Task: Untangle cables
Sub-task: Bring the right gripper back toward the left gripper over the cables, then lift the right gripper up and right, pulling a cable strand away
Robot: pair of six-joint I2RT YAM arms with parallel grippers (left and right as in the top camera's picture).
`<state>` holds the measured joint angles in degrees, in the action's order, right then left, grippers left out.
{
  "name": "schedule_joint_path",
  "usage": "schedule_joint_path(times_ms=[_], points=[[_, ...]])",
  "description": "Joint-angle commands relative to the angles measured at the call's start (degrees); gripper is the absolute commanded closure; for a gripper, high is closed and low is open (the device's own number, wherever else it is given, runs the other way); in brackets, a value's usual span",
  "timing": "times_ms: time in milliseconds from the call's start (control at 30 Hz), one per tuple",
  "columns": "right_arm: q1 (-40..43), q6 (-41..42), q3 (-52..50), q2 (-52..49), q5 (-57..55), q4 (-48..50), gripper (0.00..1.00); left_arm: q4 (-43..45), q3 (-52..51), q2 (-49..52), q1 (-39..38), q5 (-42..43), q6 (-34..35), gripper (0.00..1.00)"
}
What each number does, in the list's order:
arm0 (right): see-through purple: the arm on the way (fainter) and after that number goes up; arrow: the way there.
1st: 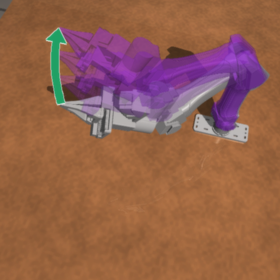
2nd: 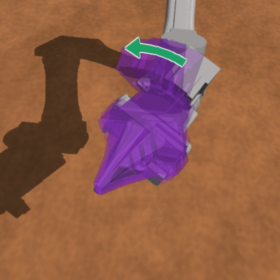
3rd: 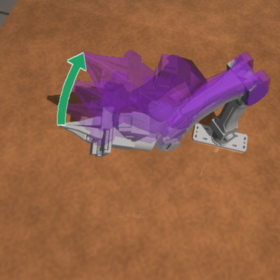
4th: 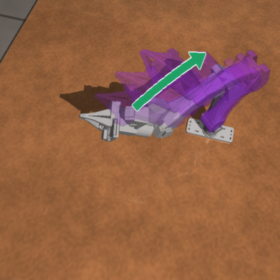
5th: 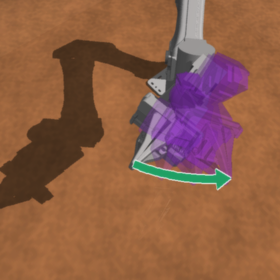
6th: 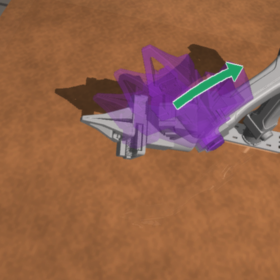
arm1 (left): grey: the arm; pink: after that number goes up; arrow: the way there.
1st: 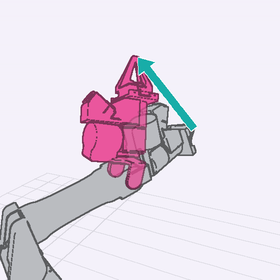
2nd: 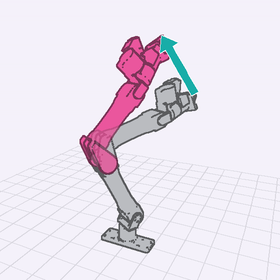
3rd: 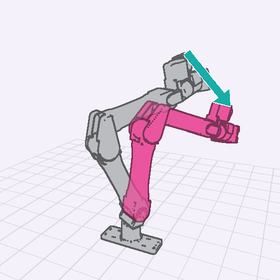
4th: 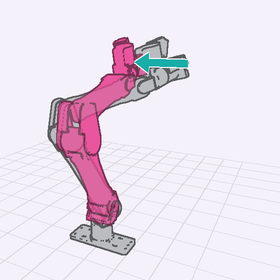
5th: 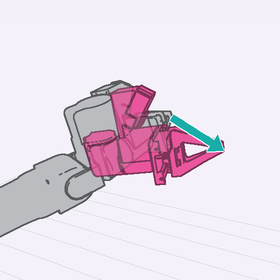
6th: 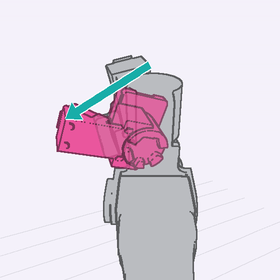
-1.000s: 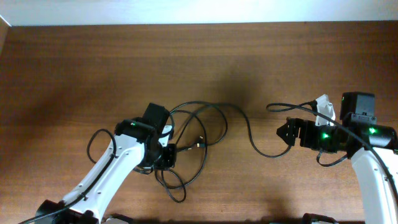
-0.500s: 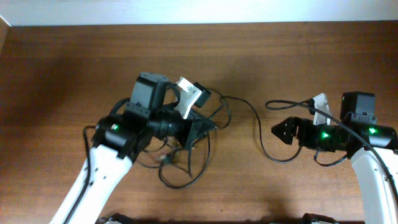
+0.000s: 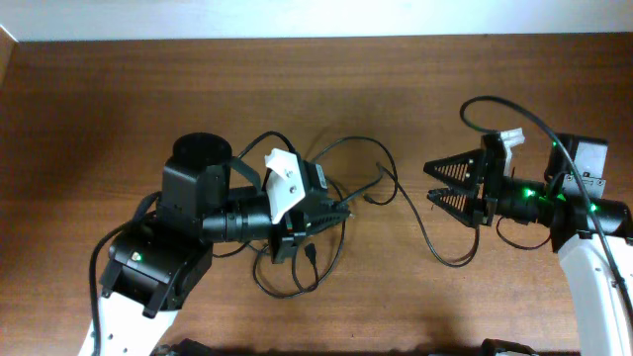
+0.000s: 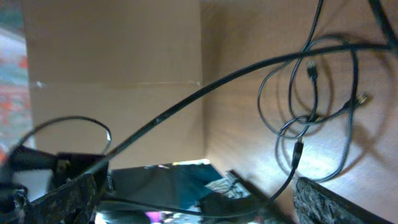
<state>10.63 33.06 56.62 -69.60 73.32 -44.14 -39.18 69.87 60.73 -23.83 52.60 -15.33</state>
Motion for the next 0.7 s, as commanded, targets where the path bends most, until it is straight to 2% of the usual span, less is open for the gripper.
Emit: schedule_joint_path(times_ms=[0, 100, 267, 300, 333, 433, 467, 500, 600, 633, 667], points=[[-0.57, 16.79, 0.50, -0.26, 0.76, 0.52, 0.01, 0.39, 0.79, 0.20, -0.20, 2.73, -4.46, 1.00], [-4.83, 27.19, 0.50, -0.26, -2.84, 0.98, 0.01, 0.61, 0.79, 1.68, -2.19, 2.75, -8.02, 1.00], [-14.19, 37.94, 0.50, -0.26, -3.61, 13.60, 0.02, 1.01, 0.79, 5.64, -7.74, 2.71, -10.14, 1.00], [-15.63, 38.64, 0.50, -0.26, -4.31, 16.00, 0.11, 0.98, 0.79, 6.40, -8.35, 2.71, -10.14, 1.00], [-16.55, 38.62, 0.50, -0.26, -5.29, 16.59, 0.25, 0.98, 0.79, 6.88, -8.83, 2.71, -10.14, 1.00], [-17.42, 35.36, 0.50, -0.26, -8.90, 16.52, 0.70, 1.01, 0.79, 7.41, -9.07, 2.71, -10.12, 1.00], [-17.42, 34.67, 0.50, -0.26, -9.77, 16.52, 0.89, 0.98, 0.79, 7.41, -9.07, 2.71, -10.12, 1.00], [-17.42, 34.69, 0.50, -0.26, -9.75, 16.52, 0.96, 0.87, 0.79, 7.41, -9.07, 2.62, -10.12, 1.00], [-17.42, 34.69, 0.50, -0.24, -9.73, 16.55, 0.96, 0.26, 0.79, 7.41, -9.03, -3.80, -10.03, 1.00], [-17.42, 34.71, 0.50, -0.24, -9.73, 16.57, 0.96, -0.13, 0.79, 7.41, -9.03, -4.83, -9.81, 0.94], [-17.42, 34.73, 0.50, -0.24, -9.75, 17.03, 0.96, -0.61, 0.79, 7.41, -9.03, -5.31, -9.79, 0.81]])
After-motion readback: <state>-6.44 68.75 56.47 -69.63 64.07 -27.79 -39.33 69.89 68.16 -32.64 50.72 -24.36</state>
